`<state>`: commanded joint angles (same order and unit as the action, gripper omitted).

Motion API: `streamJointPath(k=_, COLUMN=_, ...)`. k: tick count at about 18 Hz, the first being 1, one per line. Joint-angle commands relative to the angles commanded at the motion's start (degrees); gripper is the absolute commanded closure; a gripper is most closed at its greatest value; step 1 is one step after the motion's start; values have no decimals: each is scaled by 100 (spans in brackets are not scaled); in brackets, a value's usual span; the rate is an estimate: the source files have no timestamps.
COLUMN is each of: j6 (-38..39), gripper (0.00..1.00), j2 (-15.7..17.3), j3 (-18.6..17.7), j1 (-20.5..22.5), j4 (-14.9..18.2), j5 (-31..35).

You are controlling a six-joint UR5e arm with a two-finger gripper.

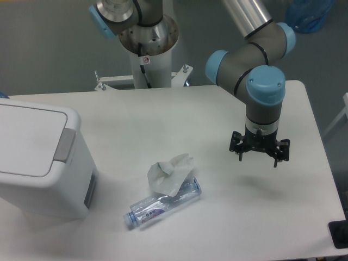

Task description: Open the trash can

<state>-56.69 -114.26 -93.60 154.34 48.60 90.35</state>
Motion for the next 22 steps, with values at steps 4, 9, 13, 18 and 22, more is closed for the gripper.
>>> streamJointPath(k=4, j6=-35, gripper=0, j2=35, j3=44, j1=-18, j4=-35, j5=-9)
streamJointPath(k=9, j6=35, gripper=0, j2=88, j3=9, j1=-26, j4=-149, j5=-632)
streamJointPath(k=13, j6=692, gripper=0, j2=263, j3=44, j1=-97, j4=-184, j5=-948)
streamJointPath(k=18, j6=1396, gripper=0, j2=536, j3=334, j1=-491, j4=-167, j5=-1274)
streamJointPath(k=22, j6=2817, gripper=0, j2=782, j3=395, j1=-606, j4=-167, j5=-2063)
